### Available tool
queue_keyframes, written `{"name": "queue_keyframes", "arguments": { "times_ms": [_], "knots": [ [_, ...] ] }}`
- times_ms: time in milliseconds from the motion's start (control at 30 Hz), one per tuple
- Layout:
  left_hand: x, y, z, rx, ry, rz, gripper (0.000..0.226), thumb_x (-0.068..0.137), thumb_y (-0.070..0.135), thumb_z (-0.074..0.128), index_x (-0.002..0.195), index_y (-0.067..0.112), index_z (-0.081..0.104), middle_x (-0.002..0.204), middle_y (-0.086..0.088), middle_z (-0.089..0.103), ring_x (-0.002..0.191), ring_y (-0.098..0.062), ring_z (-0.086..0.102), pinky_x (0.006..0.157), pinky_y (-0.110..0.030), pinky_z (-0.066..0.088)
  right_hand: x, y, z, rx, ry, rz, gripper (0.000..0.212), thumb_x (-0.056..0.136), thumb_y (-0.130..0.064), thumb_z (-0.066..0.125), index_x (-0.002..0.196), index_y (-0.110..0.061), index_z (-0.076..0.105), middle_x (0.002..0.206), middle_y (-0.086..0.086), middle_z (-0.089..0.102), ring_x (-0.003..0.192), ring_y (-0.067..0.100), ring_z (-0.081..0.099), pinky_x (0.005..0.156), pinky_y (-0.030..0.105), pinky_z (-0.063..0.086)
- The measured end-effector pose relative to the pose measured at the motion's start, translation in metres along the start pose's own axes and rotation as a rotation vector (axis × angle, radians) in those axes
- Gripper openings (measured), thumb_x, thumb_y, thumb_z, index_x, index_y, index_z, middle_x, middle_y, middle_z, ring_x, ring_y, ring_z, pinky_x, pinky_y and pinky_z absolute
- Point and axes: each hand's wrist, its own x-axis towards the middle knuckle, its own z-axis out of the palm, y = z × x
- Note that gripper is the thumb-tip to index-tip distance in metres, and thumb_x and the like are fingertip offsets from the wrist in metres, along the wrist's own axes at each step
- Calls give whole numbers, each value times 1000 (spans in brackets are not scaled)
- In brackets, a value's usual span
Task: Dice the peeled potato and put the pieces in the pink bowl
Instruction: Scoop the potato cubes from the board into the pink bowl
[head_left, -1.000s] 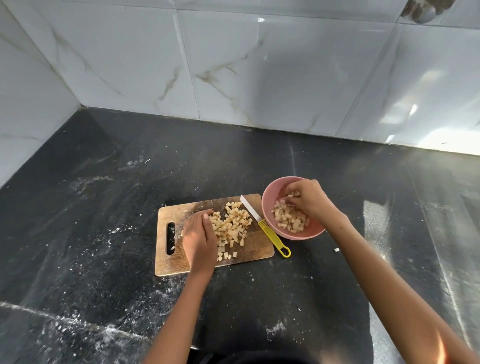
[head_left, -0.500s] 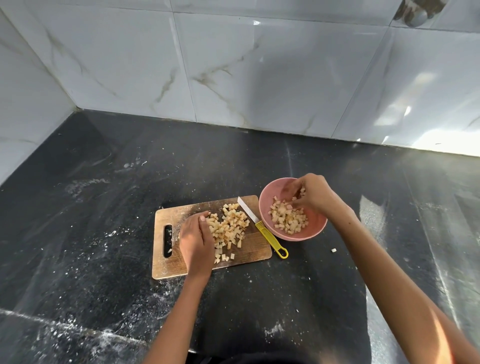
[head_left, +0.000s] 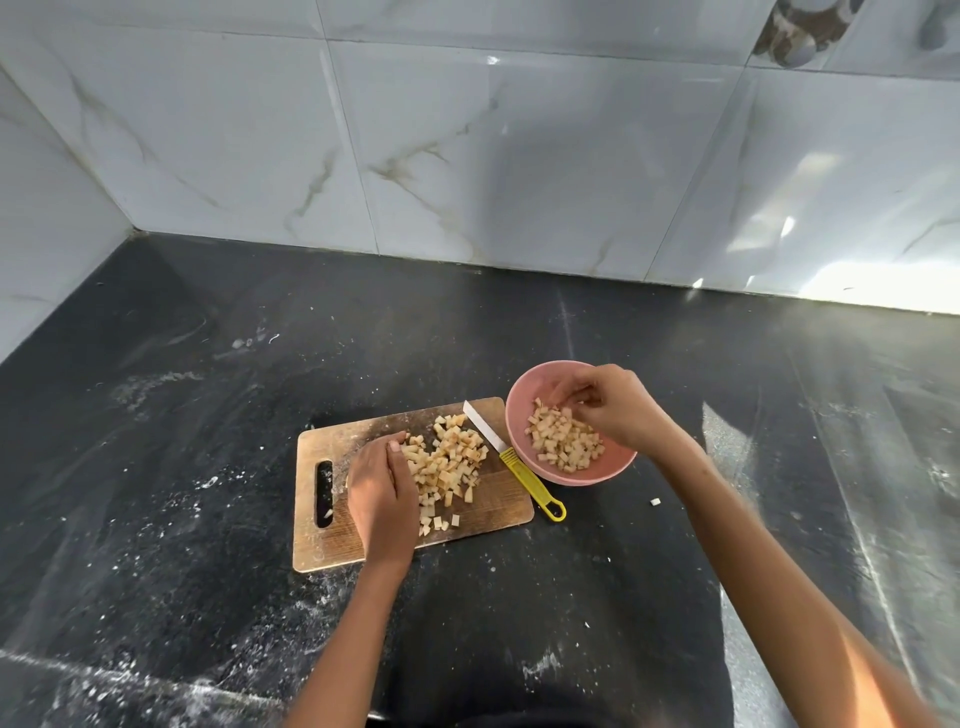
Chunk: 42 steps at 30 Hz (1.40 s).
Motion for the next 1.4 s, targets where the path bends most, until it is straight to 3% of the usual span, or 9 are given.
{"name": "queue_keyframes", "arguments": {
  "times_ms": [100,300,467,567,700,900,1033,1200,1400],
  "knots": [
    [0,-1,0,-8,4,-2,43,100,29,30,102,5,66,93,-3,67,88,-9,56,75,-27,44,-1,1,1,4,15,28,34,88,6,49,97,-15,73,107,1,68,96,10,57,87,31,53],
    [0,1,-1,-57,5,-8,41,98,28,33,106,4,66,97,-5,68,91,-17,62,78,-32,50,-10,-3,16,-12,304,-4,23,70,-13,83,82,-19,64,80,-7,68,74,7,63,74,23,52],
    [0,3,-4,-142,15,-73,42,91,22,33,109,6,67,104,-1,68,95,-16,62,84,-31,50,-24,-47,56,87,357,-232,12,85,-3,65,91,-13,68,87,-5,67,80,6,61,76,22,53],
    [2,2,-5,-153,18,-96,37,89,16,37,109,6,67,105,1,67,97,-6,58,89,-17,44,-38,-68,106,157,296,-387,17,90,-2,56,100,-11,65,101,-3,64,94,9,58,83,23,48],
    [2,1,-7,-132,-8,-75,31,94,16,41,108,5,67,105,0,67,97,-1,54,86,-2,33,-34,-56,154,164,258,-341,27,98,-15,41,119,-10,58,134,3,51,128,12,44,107,24,35],
    [2,-4,-11,-98,-39,-4,36,99,28,37,112,8,64,108,1,66,103,-6,56,92,-10,37,-6,-46,161,28,225,-241,35,104,-21,32,135,-10,45,152,4,33,143,13,25,117,31,23],
    [3,-9,-6,-69,-65,-39,43,100,32,35,118,6,63,118,-4,65,113,-16,57,99,-34,45,3,-47,168,-8,163,-182,43,104,-28,29,141,-8,40,152,4,32,143,12,23,117,22,14],
    [4,-7,-4,-72,-49,-47,48,101,35,31,116,4,64,114,-5,66,111,-16,59,97,-24,44,6,-45,181,77,197,-201,60,99,-46,19,138,-8,43,146,6,42,139,14,31,116,30,25],
    [6,-3,0,-78,-23,-83,47,101,32,29,114,5,65,109,-2,67,103,-12,60,91,-20,45,10,-49,190,193,255,-262,47,101,-38,27,128,-9,52,130,3,52,123,12,46,105,33,40]
  ]
}}
